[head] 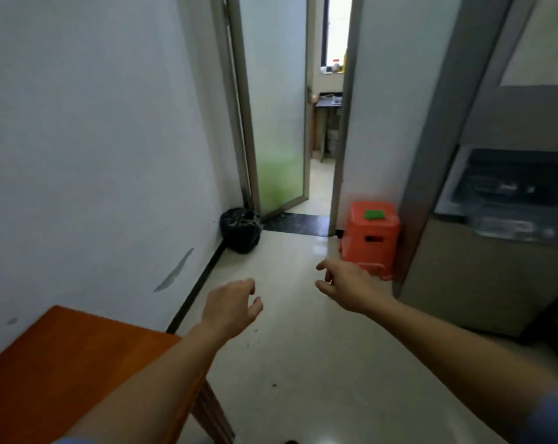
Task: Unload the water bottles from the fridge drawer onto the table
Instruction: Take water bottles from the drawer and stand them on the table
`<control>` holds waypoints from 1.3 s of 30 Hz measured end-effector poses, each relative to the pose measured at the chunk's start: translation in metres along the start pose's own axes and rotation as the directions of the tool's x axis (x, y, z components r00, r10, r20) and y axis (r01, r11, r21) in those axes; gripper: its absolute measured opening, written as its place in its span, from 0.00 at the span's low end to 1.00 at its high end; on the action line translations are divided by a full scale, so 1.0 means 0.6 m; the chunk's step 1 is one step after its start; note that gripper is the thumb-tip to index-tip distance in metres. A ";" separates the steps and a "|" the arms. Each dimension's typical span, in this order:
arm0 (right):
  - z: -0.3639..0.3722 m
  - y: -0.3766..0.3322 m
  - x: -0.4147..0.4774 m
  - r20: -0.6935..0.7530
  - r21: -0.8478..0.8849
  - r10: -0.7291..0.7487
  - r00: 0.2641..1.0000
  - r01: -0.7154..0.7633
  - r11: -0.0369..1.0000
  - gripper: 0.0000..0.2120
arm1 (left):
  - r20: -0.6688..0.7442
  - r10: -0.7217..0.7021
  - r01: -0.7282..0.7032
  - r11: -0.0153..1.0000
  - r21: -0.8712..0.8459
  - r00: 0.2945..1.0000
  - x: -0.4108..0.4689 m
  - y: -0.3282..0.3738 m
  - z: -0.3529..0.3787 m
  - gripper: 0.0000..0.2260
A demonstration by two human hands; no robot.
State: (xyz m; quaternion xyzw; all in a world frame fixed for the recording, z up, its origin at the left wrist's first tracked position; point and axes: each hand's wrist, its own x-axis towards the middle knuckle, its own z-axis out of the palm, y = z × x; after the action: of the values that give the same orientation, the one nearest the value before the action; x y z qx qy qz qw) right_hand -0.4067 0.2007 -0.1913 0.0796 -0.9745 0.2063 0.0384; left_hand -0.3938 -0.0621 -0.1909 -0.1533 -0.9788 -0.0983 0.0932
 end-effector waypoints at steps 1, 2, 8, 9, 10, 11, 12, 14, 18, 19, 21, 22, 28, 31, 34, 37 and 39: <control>-0.014 0.037 0.001 -0.018 0.003 0.045 0.999 -0.045 0.999 0.18 | 0.003 0.040 -0.040 0.999 -0.005 0.999 0.037 0.025 0.015 0.13; -0.027 0.074 0.005 -0.040 0.004 0.090 0.995 -0.090 0.996 0.18 | 0.008 0.083 -0.082 0.997 -0.007 0.997 0.075 0.050 0.031 0.13; -0.110 0.260 0.052 -0.143 -0.038 0.325 0.935 -0.334 0.942 0.17 | 0.061 0.306 -0.304 0.952 -0.032 0.950 0.300 0.189 0.125 0.12; -0.126 0.286 0.055 -0.148 -0.036 0.366 0.919 -0.375 0.926 0.18 | 0.065 0.347 -0.344 0.938 -0.045 0.936 0.335 0.213 0.134 0.11; -0.143 0.312 0.058 -0.159 -0.033 0.404 0.901 -0.413 0.910 0.18 | 0.066 0.393 -0.389 0.919 -0.059 0.917 0.370 0.239 0.142 0.10; -0.161 0.338 0.058 -0.178 -0.026 0.439 0.880 -0.451 0.892 0.18 | 0.068 0.437 -0.433 0.899 -0.069 0.897 0.405 0.266 0.149 0.09; -0.177 0.364 0.056 -0.203 -0.011 0.473 0.858 -0.485 0.875 0.17 | 0.078 0.474 -0.468 0.880 -0.081 0.877 0.438 0.294 0.156 0.09; -0.206 0.414 0.043 -0.244 0.027 0.535 0.809 -0.545 0.838 0.17 | 0.101 0.540 -0.528 0.840 -0.122 0.836 0.493 0.355 0.172 0.10; -0.238 0.517 -0.006 -0.273 0.044 0.649 0.710 -0.664 0.746 0.18 | 0.154 0.668 -0.636 0.742 -0.212 0.728 0.556 0.486 0.212 0.09; -0.245 0.545 -0.017 -0.277 0.048 0.670 0.689 -0.686 0.726 0.18 | 0.159 0.692 -0.657 0.720 -0.223 0.704 0.568 0.519 0.222 0.09; -0.259 0.600 -0.032 -0.286 0.063 0.695 0.660 -0.711 0.701 0.18 | 0.162 0.726 -0.693 0.687 -0.219 0.669 0.594 0.584 0.243 0.09; -0.266 0.631 -0.036 -0.287 0.070 0.700 0.653 -0.715 0.696 0.18 | 0.164 0.737 -0.706 0.675 -0.212 0.655 0.607 0.616 0.253 0.09; -0.333 0.825 -0.020 -0.321 0.091 0.706 0.631 -0.721 0.687 0.18 | 0.162 0.749 -0.720 0.663 -0.207 0.643 0.699 0.788 0.315 0.10; -0.383 0.919 -0.011 -0.335 0.113 0.692 0.640 -0.701 0.704 0.16 | 0.146 0.746 -0.719 0.665 -0.202 0.649 0.747 0.868 0.335 0.10; -0.436 1.007 0.003 -0.354 0.105 0.685 0.636 -0.701 0.705 0.15 | 0.121 0.736 -0.703 0.674 -0.227 0.667 0.780 0.931 0.352 0.09; -0.468 1.082 0.030 -0.353 0.116 0.685 0.637 -0.697 0.708 0.17 | 0.118 0.720 -0.685 0.689 -0.237 0.684 0.808 0.969 0.373 0.08; -0.480 1.126 0.055 -0.339 0.124 0.683 0.647 -0.689 0.714 0.18 | 0.103 0.709 -0.674 0.699 -0.240 0.698 0.833 0.991 0.389 0.09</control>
State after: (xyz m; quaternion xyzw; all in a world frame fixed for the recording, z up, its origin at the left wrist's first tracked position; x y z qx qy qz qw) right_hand -0.5428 0.9231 -0.1927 -0.3341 -0.9090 0.2085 0.1363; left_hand -0.7075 0.6854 -0.2119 -0.5276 -0.8392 -0.1305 0.0162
